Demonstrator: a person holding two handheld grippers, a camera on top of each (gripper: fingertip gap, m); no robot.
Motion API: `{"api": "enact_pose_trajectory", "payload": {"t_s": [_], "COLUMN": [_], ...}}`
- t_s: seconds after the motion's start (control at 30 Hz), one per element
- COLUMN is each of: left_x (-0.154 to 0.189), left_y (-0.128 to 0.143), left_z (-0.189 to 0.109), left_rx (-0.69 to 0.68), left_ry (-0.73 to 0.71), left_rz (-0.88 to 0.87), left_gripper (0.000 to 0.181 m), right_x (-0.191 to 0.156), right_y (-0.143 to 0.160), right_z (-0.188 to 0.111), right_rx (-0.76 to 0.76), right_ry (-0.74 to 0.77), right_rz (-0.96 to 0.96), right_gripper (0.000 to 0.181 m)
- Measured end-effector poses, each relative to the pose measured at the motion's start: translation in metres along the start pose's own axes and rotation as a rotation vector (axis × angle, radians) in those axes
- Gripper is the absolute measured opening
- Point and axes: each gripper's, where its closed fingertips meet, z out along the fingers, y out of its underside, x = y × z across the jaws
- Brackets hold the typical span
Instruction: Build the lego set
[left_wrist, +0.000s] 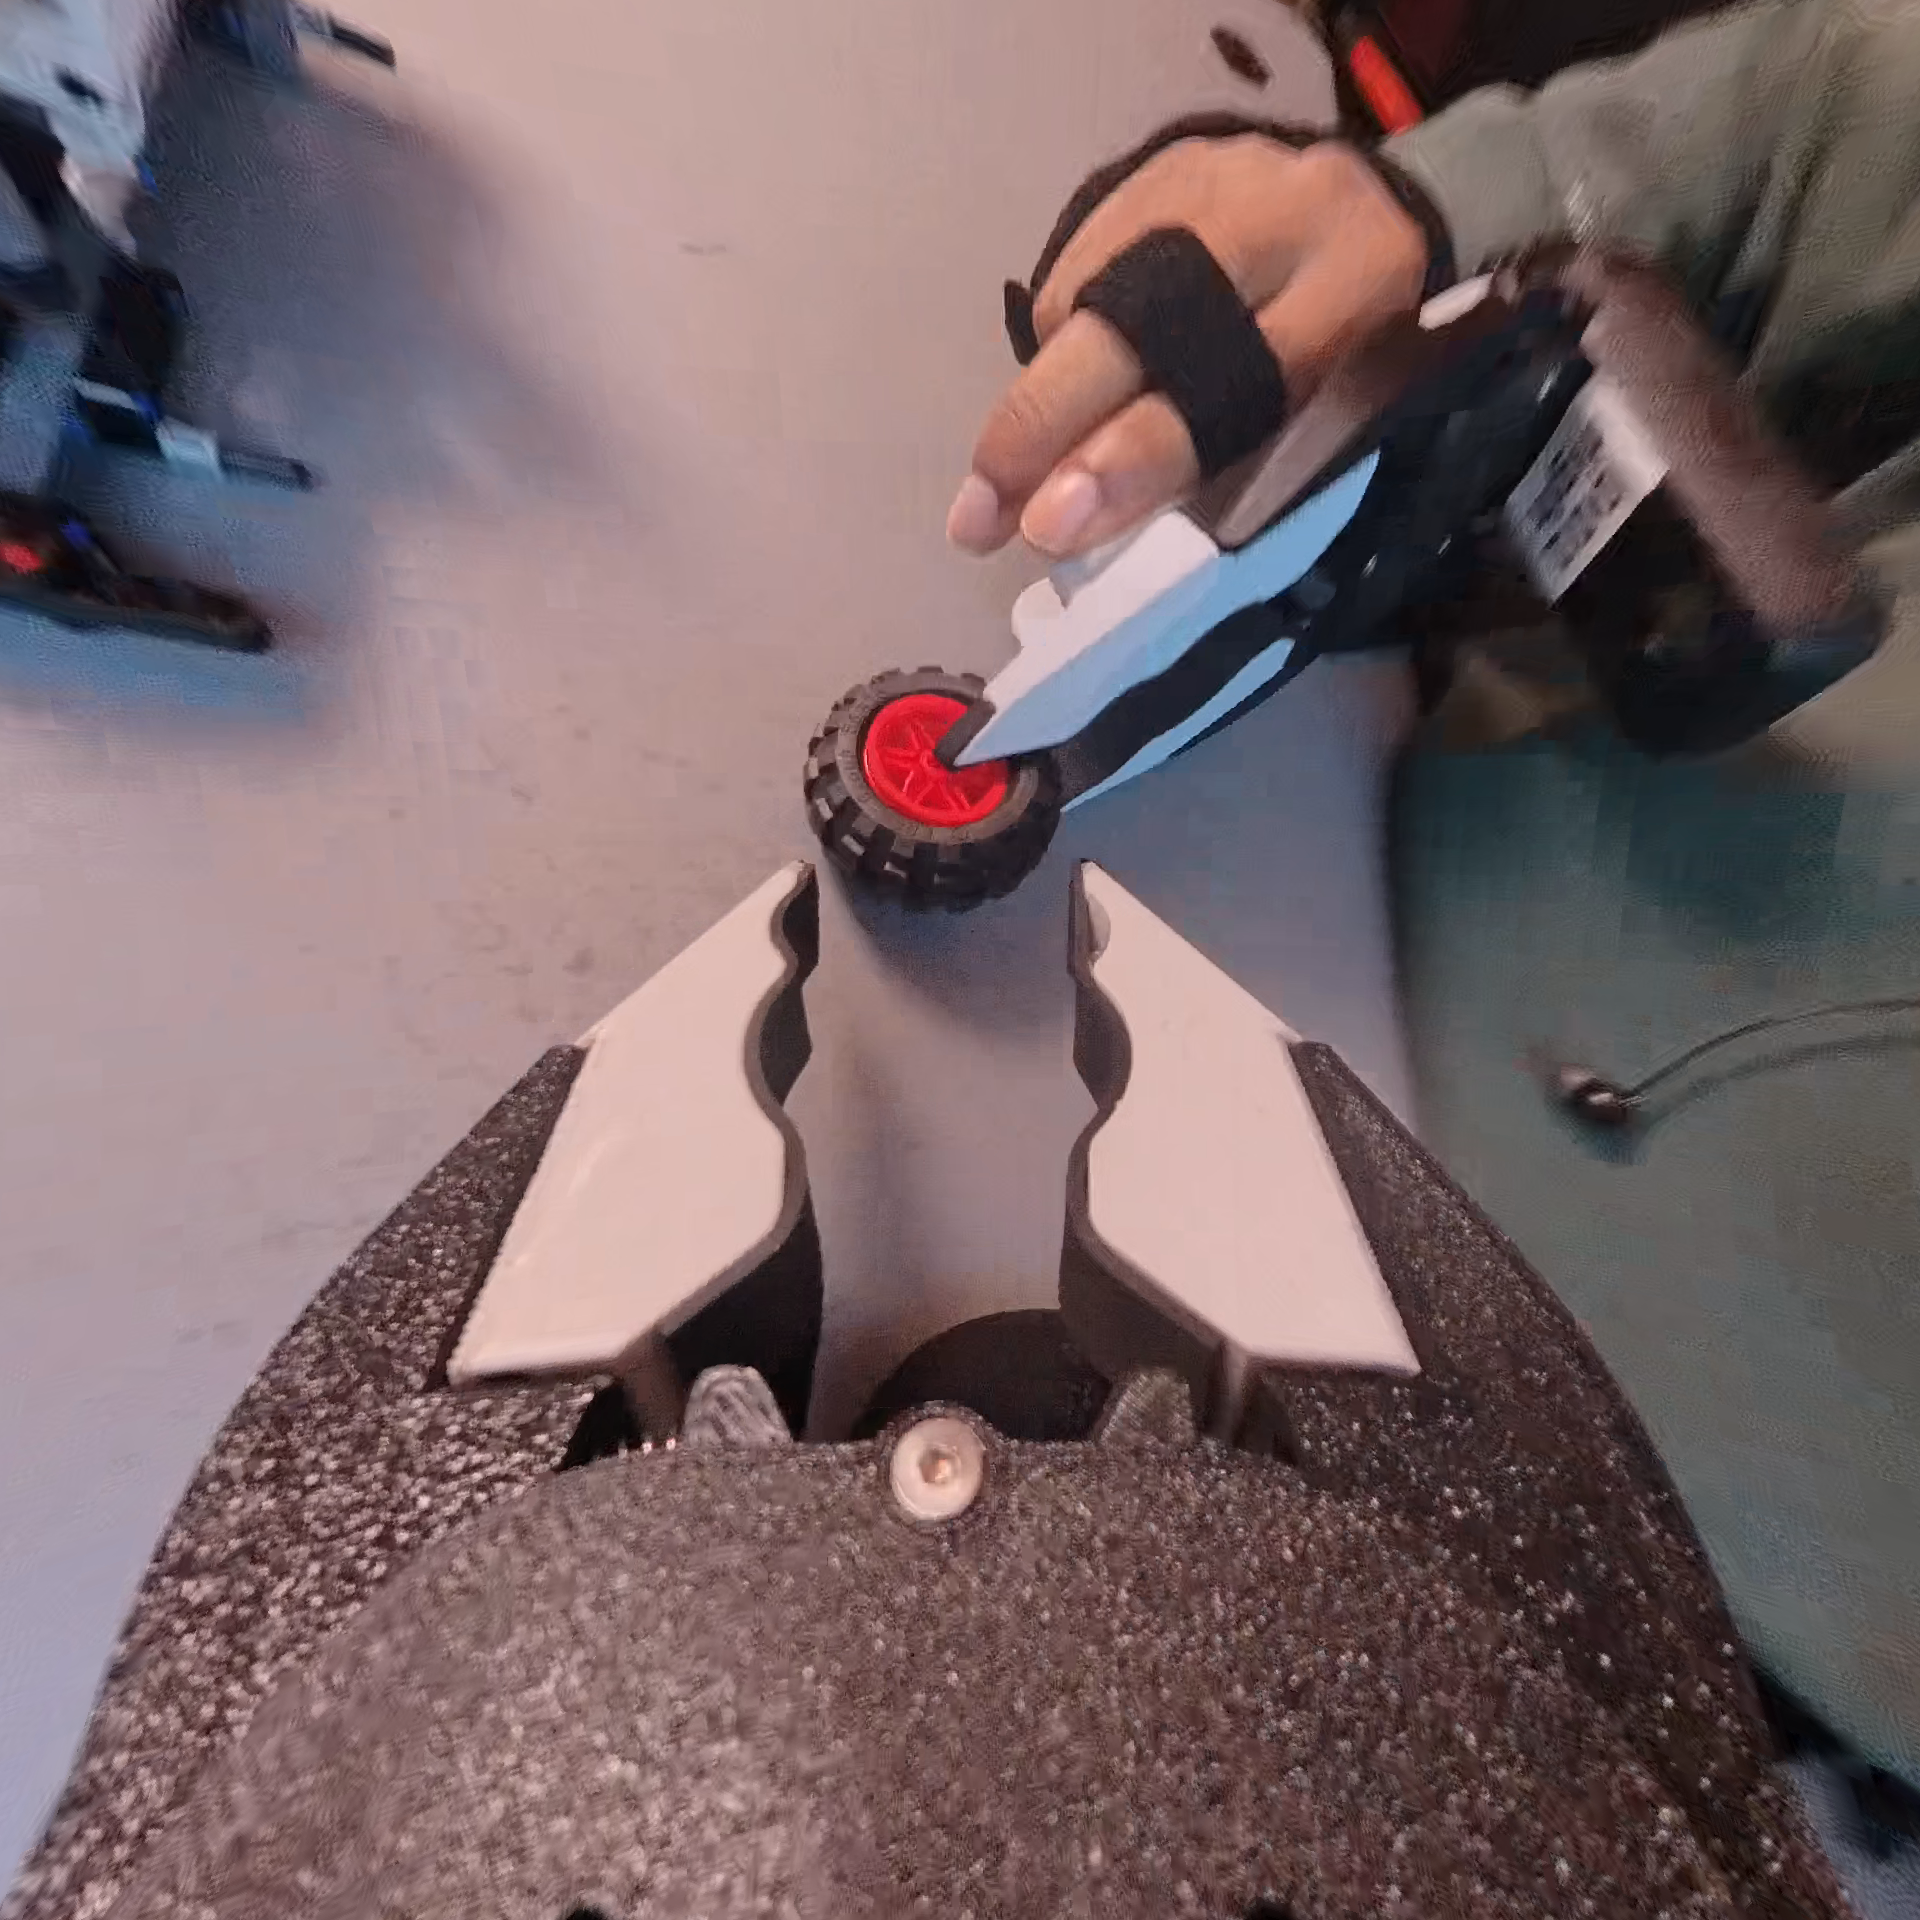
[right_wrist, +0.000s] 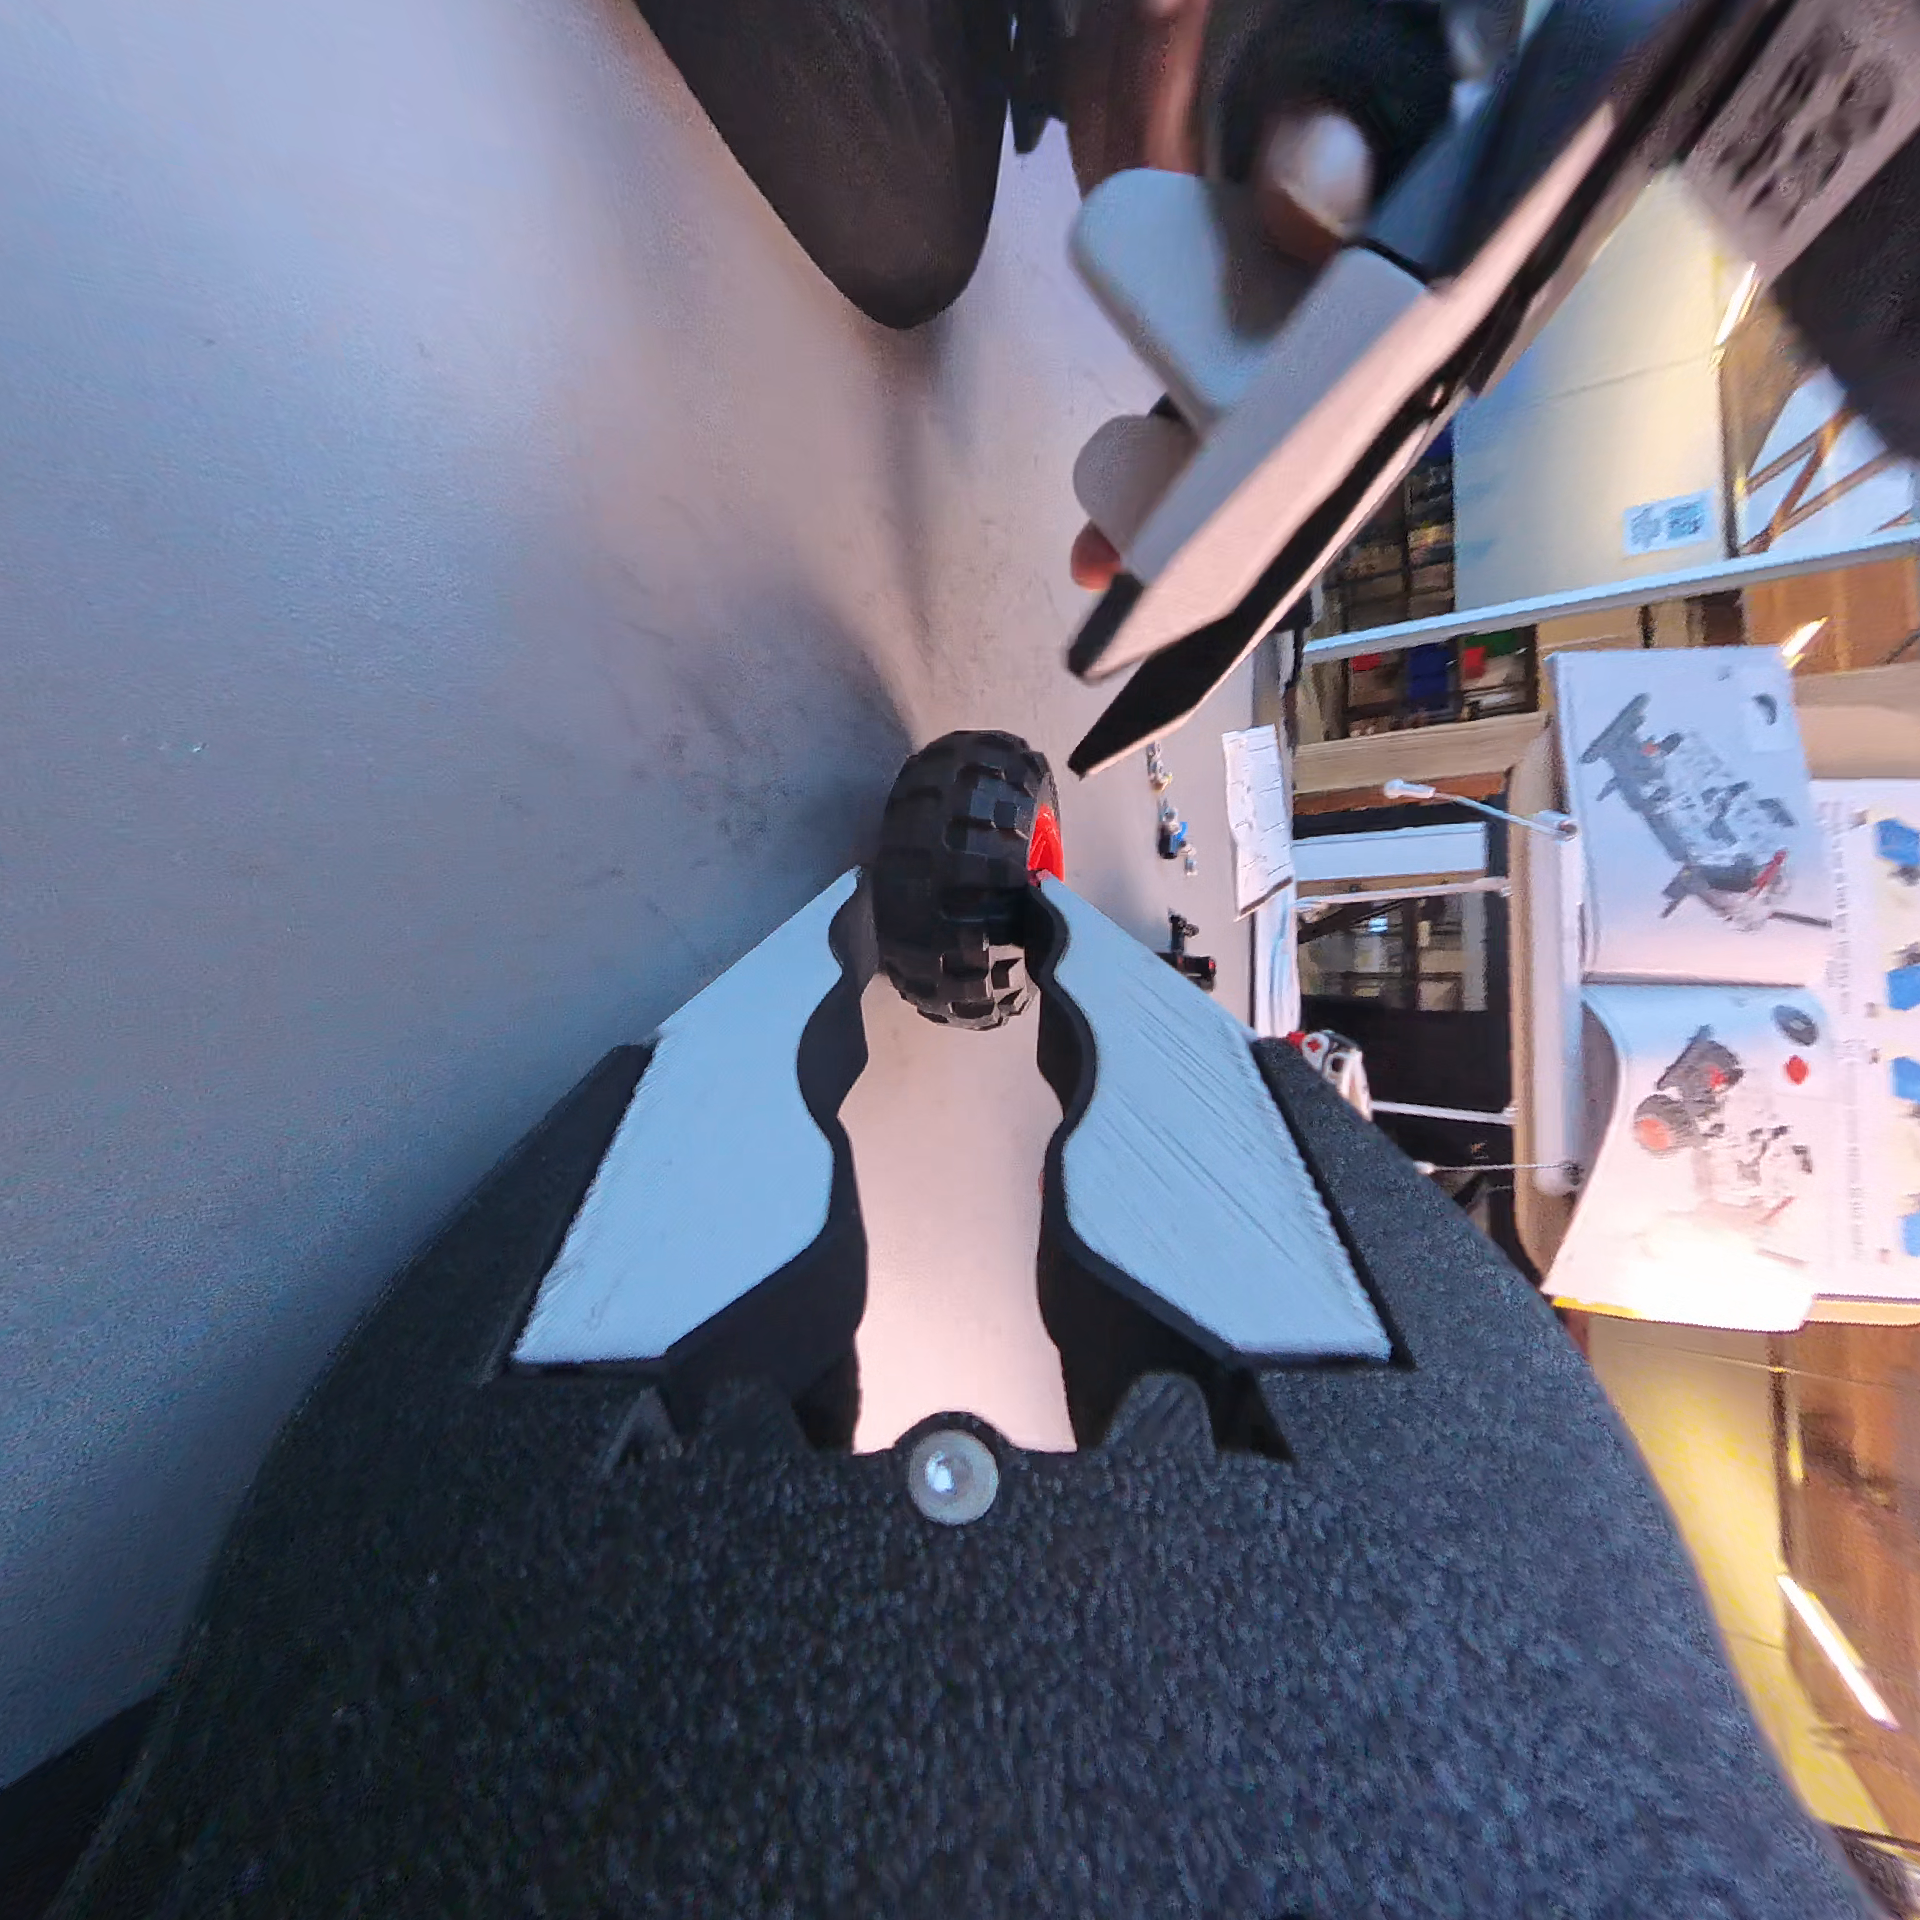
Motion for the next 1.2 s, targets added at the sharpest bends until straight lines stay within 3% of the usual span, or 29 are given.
{"api": "enact_pose_trajectory", "payload": {"t_s": [0.13,0.23,0.37,0.43,0.47,0.53,0.6,0.7,0.87,0.97,1.07,1.2], "left_x": [0.006,0.022,0.016,0.007,0.004,-0.001,0.005,0.024,0.060,0.065,0.061,0.042], "left_y": [-0.001,-0.023,-0.038,-0.043,-0.046,-0.049,-0.055,-0.060,-0.077,-0.084,-0.088,-0.081], "left_z": [0.008,0.002,0.001,-0.002,-0.006,-0.011,-0.015,-0.017,-0.036,-0.045,-0.046,-0.040], "left_rx": [-0.047,0.045,0.138,0.178,0.204,0.238,0.290,0.345,0.509,0.581,0.588,0.489], "left_ry": [0.188,0.353,0.292,0.191,0.139,0.037,0.024,0.105,0.304,0.381,0.385,0.222], "left_rz": [-0.212,-0.290,-0.263,-0.190,-0.142,-0.045,0.028,0.110,0.155,0.124,0.078,0.058], "left_gripper": [0.054,0.038,0.035,0.031,0.028,0.023,0.021,0.021,0.021,0.021,0.023,0.029], "right_x": [0.018,0.036,0.048,0.044,0.044,0.057,0.075,0.073,0.088,0.099,0.105,0.091], "right_y": [-0.011,-0.012,-0.003,0.001,0.001,0.001,0.008,0.011,-0.024,-0.031,-0.028,-0.018], "right_z": [-0.009,-0.018,-0.021,-0.019,-0.021,-0.028,-0.031,-0.019,-0.033,-0.042,-0.043,-0.028], "right_rx": [0.061,0.084,0.081,0.114,0.148,0.230,0.288,0.324,0.641,0.737,0.768,0.585], "right_ry": [0.154,0.271,0.296,0.189,0.125,0.035,-0.023,-0.222,-0.381,-0.377,-0.374,-0.387], "right_rz": [-0.111,-0.170,-0.136,0.069,0.228,0.578,0.893,1.164,1.261,1.322,1.404,1.406], "right_gripper": [0.026,0.026,0.027,0.035,0.048,0.056,0.058,0.065,0.036,0.033,0.031,0.030]}}
